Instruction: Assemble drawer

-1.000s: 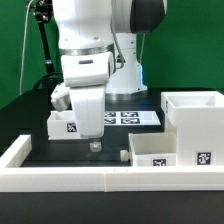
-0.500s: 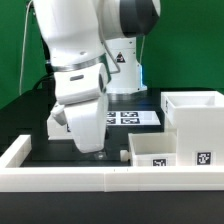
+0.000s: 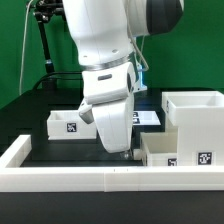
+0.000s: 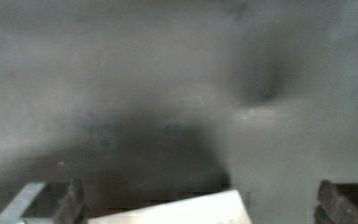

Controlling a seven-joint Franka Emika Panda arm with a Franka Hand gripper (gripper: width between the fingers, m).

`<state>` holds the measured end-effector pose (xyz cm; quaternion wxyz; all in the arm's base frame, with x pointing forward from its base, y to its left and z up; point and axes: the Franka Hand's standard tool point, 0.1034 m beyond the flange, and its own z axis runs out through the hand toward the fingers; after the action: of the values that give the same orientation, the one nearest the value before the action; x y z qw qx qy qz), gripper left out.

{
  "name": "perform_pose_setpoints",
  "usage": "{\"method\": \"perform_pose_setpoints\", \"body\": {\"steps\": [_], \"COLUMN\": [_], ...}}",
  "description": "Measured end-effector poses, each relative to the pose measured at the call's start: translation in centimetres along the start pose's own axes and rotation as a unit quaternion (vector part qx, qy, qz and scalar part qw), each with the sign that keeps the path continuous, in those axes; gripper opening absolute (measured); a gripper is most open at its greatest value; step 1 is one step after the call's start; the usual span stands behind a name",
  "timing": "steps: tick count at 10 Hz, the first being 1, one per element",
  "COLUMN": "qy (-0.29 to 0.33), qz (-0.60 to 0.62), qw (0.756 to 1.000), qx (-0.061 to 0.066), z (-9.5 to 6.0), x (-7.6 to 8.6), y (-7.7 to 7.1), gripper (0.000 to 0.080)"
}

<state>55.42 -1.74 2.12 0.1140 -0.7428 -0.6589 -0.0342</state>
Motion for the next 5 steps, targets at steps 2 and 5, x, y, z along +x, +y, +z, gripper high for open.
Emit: {"method": "perform_pose_setpoints", "body": {"steps": [2,5], "qy": [0.000,0.002], "qz": [0.001,0.015], "qw": [1.000,1.000], "qx": [0.000,0.000], "z": [0.0,0.5], "x": [-0.1,0.8], "y": [0.0,-0.3], "gripper": [0.0649,0.0649]}}
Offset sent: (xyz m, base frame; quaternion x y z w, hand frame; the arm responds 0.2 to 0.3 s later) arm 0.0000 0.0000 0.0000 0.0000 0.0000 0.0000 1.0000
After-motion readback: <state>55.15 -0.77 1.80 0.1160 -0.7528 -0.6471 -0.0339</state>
